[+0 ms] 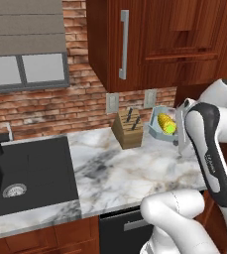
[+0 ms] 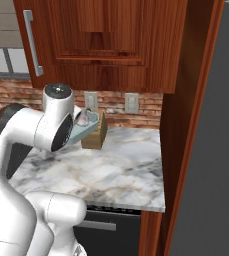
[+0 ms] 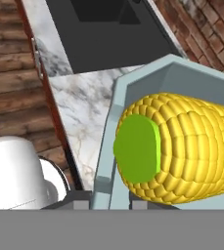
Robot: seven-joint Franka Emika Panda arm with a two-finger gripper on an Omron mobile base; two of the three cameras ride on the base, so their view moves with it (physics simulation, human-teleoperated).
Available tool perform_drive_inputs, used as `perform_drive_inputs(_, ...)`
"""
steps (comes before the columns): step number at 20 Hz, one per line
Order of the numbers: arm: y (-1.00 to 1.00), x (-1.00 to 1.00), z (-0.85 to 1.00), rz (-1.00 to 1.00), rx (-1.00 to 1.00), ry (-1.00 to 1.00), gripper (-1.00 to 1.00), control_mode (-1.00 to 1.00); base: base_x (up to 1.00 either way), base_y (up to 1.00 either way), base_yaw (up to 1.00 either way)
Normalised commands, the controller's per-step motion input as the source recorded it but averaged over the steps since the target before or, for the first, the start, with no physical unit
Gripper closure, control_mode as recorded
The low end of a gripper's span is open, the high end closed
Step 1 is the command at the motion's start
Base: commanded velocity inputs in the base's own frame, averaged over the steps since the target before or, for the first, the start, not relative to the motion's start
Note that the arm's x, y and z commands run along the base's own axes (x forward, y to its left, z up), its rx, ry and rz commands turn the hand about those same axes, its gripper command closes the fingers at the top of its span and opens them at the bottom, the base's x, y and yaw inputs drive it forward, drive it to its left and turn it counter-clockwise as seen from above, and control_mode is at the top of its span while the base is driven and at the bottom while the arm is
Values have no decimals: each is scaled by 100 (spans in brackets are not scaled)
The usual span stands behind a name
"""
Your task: Take the garlic and corn out of the freezer and place them in the tupperware container on the counter. Then put the tupperware containing the vegetables back in the freezer.
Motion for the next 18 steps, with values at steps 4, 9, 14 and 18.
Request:
perform_drive_inputs(4,6,-25,26,0,-3,-11,100,-100,0,0,0)
perform_drive_inputs(9,0,-55,1,0,0,-42,100,-100,0,0,0)
perform_drive_inputs(14,0,-49,55,0,0,-1,100,-100,0,0,0)
perform_drive_inputs(18,0,-53,29,0,-2,1,100,-100,0,0,0)
